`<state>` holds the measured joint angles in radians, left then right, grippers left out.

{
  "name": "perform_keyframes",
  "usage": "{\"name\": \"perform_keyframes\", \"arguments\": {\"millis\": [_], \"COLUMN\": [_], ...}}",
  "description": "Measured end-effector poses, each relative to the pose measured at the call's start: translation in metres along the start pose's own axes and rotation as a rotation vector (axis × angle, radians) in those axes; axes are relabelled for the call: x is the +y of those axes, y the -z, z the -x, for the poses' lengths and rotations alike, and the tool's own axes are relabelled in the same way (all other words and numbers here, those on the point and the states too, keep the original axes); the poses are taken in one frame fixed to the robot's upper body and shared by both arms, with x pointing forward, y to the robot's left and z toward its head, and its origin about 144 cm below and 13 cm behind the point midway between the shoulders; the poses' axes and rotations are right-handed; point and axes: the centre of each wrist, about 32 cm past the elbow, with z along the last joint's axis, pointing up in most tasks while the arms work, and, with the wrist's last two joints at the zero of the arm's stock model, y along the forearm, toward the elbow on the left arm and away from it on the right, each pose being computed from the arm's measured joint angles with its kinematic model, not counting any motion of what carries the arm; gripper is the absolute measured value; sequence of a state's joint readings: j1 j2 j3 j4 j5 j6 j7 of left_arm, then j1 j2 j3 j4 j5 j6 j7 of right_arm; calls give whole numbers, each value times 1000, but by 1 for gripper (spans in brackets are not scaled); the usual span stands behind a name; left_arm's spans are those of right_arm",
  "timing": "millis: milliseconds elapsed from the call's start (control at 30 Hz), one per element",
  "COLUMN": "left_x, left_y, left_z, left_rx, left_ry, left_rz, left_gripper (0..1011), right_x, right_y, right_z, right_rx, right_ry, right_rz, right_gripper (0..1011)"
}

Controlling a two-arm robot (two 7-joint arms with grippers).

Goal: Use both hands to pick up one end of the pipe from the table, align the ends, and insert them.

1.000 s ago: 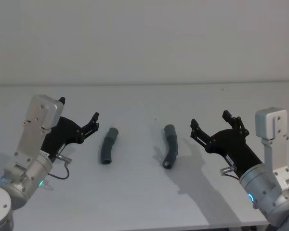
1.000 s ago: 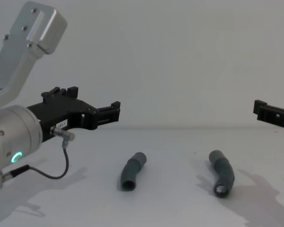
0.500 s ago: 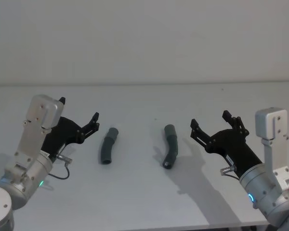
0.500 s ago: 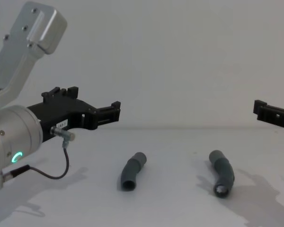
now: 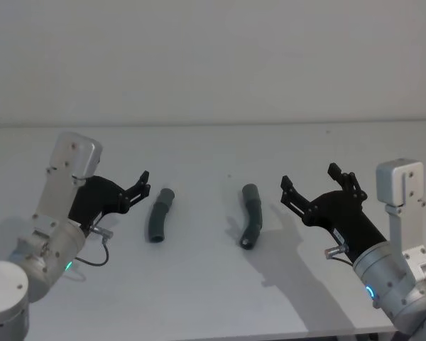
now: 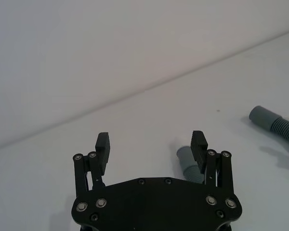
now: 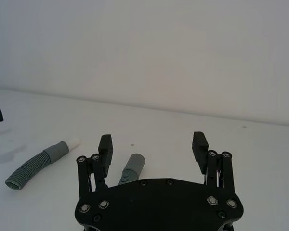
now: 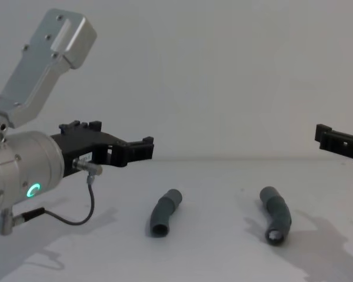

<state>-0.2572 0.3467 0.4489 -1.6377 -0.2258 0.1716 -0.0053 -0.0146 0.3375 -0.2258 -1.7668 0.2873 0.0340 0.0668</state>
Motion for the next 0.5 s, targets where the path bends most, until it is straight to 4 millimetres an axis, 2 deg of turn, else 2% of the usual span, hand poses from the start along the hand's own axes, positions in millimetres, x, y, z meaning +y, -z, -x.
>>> {"name": "perform_keyframes", "arguments": {"millis": [500], "left_x": [-16], "left_y": [-23], "left_z": [4], "left_rx": [80], "left_ry": [21], "left_rz": [-198], "left_gripper": [1002], "right_x": [0], "right_y": [0], "right_z": [0], "right_rx": [0], "right_ry": [0], "right_rz": [0], "right_gripper": [1001]}}
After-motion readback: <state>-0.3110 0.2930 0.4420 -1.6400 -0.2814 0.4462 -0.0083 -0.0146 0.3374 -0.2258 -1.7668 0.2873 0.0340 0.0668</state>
